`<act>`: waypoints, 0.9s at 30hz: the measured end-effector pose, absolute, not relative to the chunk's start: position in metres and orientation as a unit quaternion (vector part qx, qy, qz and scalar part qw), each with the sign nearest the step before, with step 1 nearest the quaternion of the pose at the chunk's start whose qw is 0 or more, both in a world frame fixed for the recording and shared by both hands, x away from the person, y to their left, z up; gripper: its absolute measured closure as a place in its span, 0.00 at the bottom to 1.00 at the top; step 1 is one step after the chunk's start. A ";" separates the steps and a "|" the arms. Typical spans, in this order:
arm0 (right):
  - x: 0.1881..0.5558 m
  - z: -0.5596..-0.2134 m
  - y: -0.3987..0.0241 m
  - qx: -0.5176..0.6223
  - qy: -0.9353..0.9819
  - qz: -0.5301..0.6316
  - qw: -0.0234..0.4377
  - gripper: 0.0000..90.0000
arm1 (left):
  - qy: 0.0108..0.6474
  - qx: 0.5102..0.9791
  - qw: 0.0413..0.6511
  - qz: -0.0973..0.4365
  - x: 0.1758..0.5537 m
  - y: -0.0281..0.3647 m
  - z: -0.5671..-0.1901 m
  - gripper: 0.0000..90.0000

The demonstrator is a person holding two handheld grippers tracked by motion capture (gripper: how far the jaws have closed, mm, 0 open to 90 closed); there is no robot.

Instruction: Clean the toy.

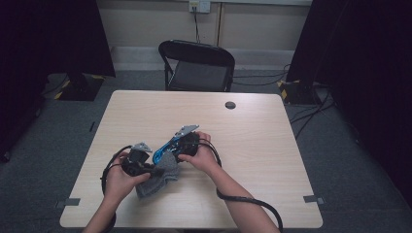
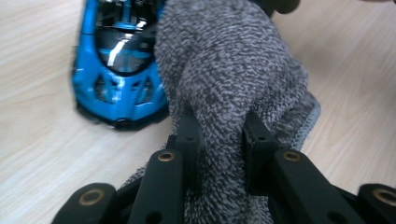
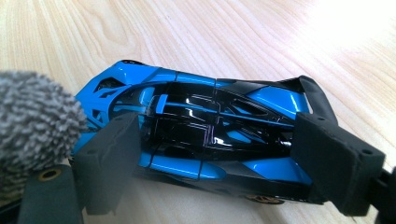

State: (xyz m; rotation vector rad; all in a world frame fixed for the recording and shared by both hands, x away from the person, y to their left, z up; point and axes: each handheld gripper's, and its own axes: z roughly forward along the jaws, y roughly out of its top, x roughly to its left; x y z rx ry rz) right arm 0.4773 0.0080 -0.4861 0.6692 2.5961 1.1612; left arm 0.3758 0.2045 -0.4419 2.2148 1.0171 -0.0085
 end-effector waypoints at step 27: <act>0.478 -0.485 0.008 0.225 0.886 0.391 0.108 0.18 | 0.350 0.891 0.285 -0.054 0.373 0.176 -0.467 0.81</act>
